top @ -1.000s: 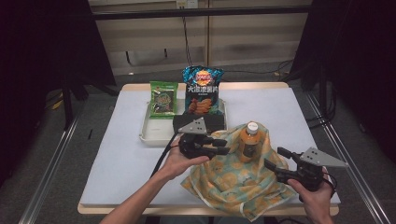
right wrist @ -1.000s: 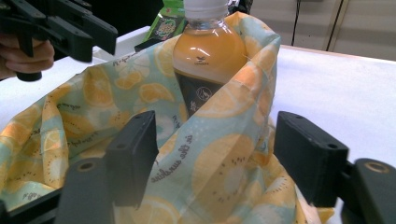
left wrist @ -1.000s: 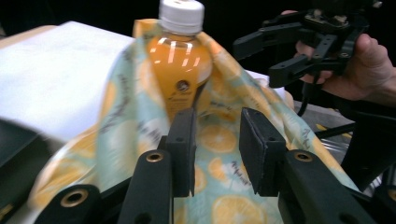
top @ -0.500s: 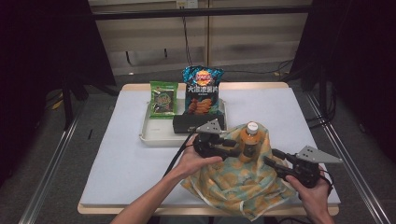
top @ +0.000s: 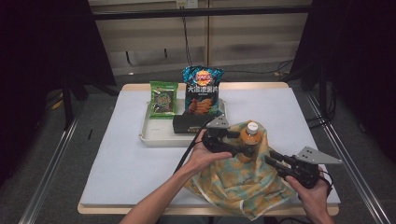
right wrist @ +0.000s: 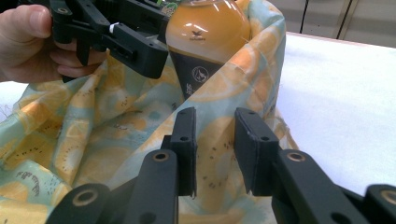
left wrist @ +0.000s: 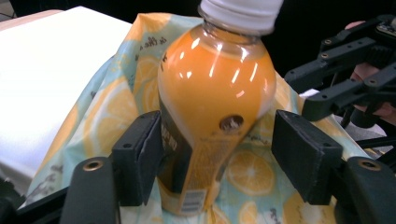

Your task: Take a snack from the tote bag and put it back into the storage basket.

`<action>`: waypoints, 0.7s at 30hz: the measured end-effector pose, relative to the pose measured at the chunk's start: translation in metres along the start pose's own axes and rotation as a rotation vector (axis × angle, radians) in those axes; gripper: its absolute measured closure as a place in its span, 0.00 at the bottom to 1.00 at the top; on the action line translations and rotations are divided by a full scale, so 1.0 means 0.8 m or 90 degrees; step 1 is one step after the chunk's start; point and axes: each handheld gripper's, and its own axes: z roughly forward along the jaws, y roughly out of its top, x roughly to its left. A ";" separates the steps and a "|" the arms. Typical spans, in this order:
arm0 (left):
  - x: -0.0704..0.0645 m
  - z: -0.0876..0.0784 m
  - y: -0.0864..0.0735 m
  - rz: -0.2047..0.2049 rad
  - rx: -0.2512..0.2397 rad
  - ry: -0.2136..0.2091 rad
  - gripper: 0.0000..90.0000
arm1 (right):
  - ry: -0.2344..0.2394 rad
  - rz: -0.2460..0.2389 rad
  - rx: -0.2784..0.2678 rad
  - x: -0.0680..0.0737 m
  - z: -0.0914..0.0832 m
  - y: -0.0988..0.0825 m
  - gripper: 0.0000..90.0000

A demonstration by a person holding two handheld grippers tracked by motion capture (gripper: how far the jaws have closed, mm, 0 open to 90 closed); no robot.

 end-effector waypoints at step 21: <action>-0.007 0.040 0.009 0.012 0.001 0.032 0.33 | 0.000 -0.003 0.003 -0.002 -0.001 -0.001 0.77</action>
